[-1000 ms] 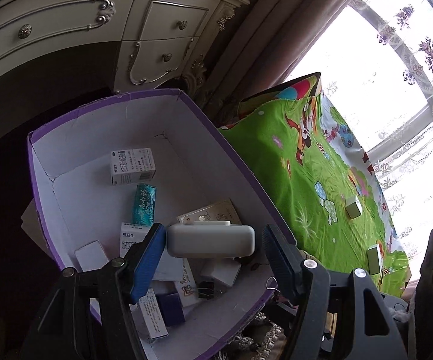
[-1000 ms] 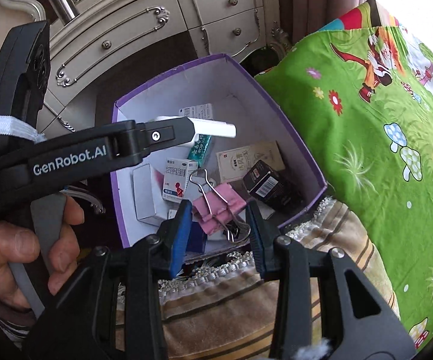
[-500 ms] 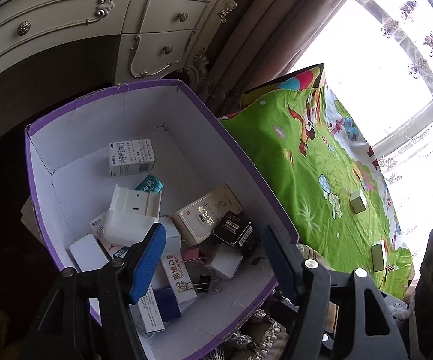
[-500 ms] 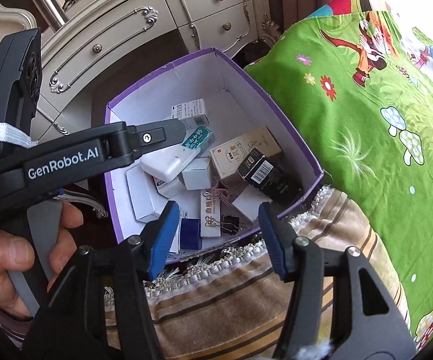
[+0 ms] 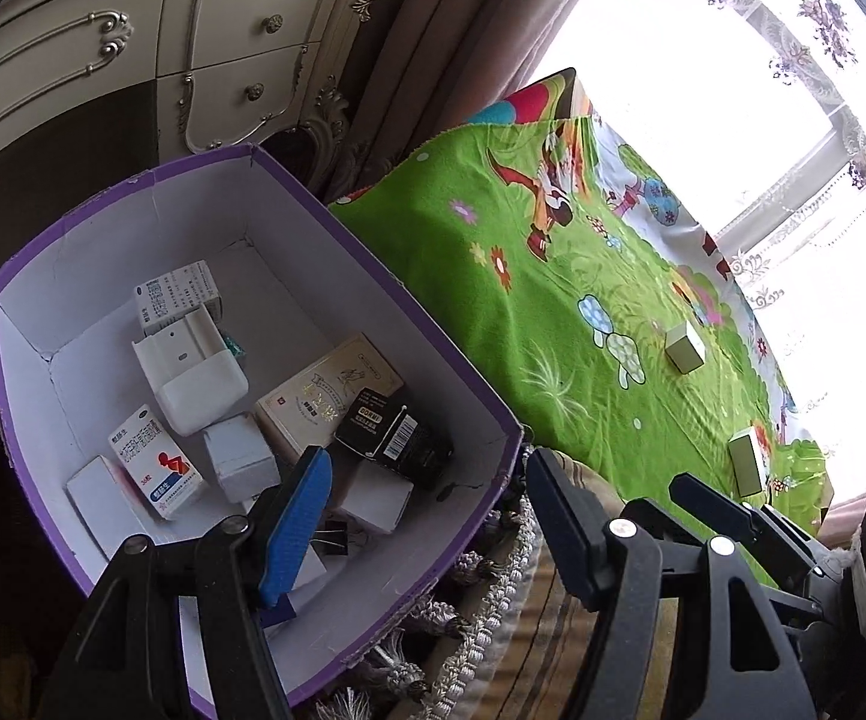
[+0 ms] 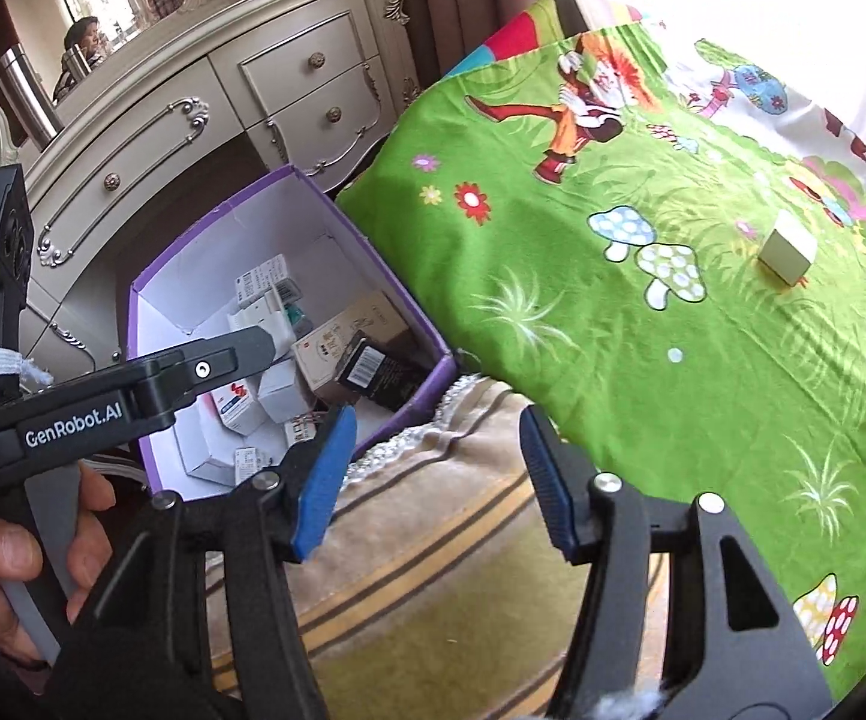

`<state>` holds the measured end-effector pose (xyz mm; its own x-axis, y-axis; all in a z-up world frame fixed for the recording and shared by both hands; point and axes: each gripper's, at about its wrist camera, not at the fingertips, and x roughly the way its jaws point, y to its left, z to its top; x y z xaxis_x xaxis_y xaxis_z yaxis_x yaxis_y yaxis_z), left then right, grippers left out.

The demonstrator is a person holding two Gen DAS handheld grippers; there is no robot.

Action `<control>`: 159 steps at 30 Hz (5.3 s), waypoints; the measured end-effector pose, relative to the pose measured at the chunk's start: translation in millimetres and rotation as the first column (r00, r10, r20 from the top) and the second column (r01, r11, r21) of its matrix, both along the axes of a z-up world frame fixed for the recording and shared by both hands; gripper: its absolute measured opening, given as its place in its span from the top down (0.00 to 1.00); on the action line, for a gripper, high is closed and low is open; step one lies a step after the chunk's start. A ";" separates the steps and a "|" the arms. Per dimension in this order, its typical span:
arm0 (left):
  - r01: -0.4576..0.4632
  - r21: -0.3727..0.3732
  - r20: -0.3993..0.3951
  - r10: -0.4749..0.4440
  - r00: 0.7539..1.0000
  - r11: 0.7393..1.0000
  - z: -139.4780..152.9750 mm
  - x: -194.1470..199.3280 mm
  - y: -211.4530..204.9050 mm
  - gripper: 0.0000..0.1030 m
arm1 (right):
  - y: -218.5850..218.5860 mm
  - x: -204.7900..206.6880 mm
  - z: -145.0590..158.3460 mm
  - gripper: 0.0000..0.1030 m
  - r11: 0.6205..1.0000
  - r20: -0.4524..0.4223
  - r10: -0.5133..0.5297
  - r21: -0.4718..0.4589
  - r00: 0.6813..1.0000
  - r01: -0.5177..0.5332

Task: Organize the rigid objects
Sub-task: 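Move both open tools back over the table toward the last items, then grasp small white cube with left tool while right tool grasps printed white box, then carry white cube and printed white box into the purple box and open both tools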

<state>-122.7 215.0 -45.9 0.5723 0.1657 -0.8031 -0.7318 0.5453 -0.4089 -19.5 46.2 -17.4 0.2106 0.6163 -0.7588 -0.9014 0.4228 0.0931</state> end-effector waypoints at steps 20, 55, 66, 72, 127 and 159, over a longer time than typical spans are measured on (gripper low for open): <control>0.193 0.074 -0.036 -0.190 0.981 0.978 17.9 111.4 -42.9 0.34 | -57.7 85.3 1.7 0.31 0.963 0.089 -0.270 0.027 0.959 0.269; 0.581 0.178 -0.197 -0.549 0.812 0.794 -36.3 397.7 -89.3 0.55 | -193.2 257.9 -14.7 0.19 0.812 0.215 -0.581 0.085 0.785 0.578; 0.587 0.210 -0.088 -0.583 0.808 0.782 -6.9 346.7 -112.0 0.55 | -170.5 290.2 -37.0 0.12 0.874 0.214 -0.468 -0.027 0.857 0.485; 0.548 0.232 -0.068 -0.549 0.833 0.804 11.2 314.6 -117.0 0.55 | -157.8 300.7 -54.1 0.12 0.897 0.161 -0.421 -0.073 0.893 0.436; -0.061 0.201 -0.045 0.071 0.996 0.978 19.6 -74.6 35.1 0.55 | 0.1 -34.6 27.9 0.56 0.998 -0.059 0.060 0.017 0.996 -0.059; -0.128 0.187 -0.118 0.152 0.981 0.974 4.7 -99.8 48.3 0.54 | 78.3 -100.7 -19.0 0.56 0.981 -0.017 0.146 -0.131 0.989 -0.147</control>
